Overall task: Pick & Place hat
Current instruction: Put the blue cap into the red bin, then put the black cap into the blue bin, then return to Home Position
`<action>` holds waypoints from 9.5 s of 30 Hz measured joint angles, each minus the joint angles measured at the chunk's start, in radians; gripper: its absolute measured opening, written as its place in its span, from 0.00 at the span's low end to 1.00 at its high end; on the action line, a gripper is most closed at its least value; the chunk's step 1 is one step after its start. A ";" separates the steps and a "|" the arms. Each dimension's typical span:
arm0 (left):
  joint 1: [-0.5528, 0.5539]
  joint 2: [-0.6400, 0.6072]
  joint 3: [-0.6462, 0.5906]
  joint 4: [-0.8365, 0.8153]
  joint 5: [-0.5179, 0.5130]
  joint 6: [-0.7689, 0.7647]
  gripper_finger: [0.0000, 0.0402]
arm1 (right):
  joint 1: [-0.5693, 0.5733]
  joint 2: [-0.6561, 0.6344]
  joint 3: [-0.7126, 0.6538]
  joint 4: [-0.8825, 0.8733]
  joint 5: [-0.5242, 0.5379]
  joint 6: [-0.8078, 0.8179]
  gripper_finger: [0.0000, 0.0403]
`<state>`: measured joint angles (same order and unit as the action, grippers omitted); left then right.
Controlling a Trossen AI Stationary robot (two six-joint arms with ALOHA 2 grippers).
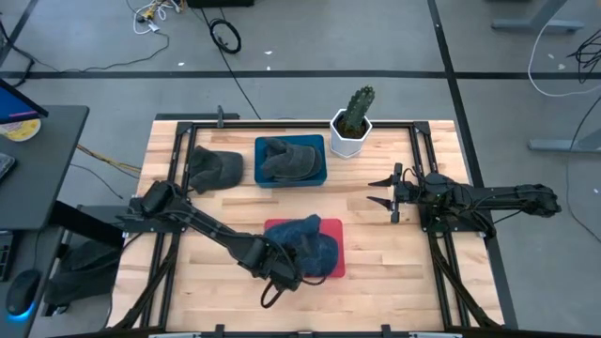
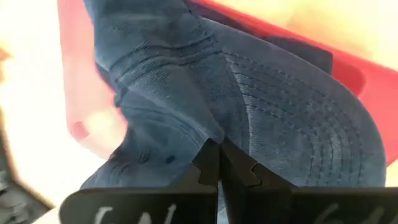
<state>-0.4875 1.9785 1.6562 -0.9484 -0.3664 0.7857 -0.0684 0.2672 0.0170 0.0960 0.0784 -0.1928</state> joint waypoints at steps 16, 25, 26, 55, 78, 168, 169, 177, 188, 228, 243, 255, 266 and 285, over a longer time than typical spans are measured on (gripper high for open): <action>0.024 0.002 -0.031 0.068 0.057 -0.024 0.01 | 0.000 0.000 0.000 0.000 0.000 0.000 0.48; 0.035 0.003 -0.092 0.028 0.011 -0.095 0.14 | 0.000 0.000 0.000 0.000 0.000 0.000 0.48; 0.035 0.003 -0.091 0.029 0.010 -0.099 0.17 | 0.000 0.000 0.000 0.000 0.000 0.000 0.48; 0.071 -0.138 0.085 -0.547 -0.032 -0.830 0.45 | 0.000 0.000 0.000 0.015 0.000 0.000 0.48; 0.578 -0.813 -0.558 -0.404 -0.131 -1.411 0.44 | 0.000 0.000 0.000 0.016 0.000 0.000 0.48; 0.934 -0.752 -0.533 0.158 0.185 -1.193 0.01 | 0.000 0.000 0.000 0.022 0.000 0.000 0.48; 0.927 -0.730 -0.522 0.176 0.188 -1.193 0.01 | 0.000 0.000 0.000 0.022 0.000 0.000 0.48; 0.881 -0.494 -0.370 0.316 0.230 -1.167 0.01 | 0.000 0.000 0.000 0.022 0.000 0.000 0.48; 0.868 -0.231 -0.297 0.348 0.229 -1.200 0.01 | 0.000 0.000 0.000 0.022 0.000 0.000 0.48; 0.754 -0.252 -0.297 0.381 0.316 -1.158 0.41 | 0.000 0.000 0.000 0.030 0.000 0.000 0.48; 0.332 -0.557 -0.736 0.726 0.167 -0.805 0.41 | 0.000 0.000 0.000 0.032 0.000 0.000 0.48; 0.495 -1.094 -1.175 1.003 0.440 -0.721 0.41 | 0.000 0.000 0.000 0.031 0.000 0.000 0.48; 0.546 -1.457 -1.498 1.260 0.296 -0.810 0.41 | 0.000 0.000 0.000 0.030 0.000 0.000 0.48; 0.545 -1.916 -1.583 1.045 0.286 -0.831 0.41 | 0.000 0.000 0.000 0.030 0.000 0.000 0.48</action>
<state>0.0578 0.0627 0.0734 0.0969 -0.0809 -0.0456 -0.0685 0.2671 0.0170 0.1265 0.0788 -0.1928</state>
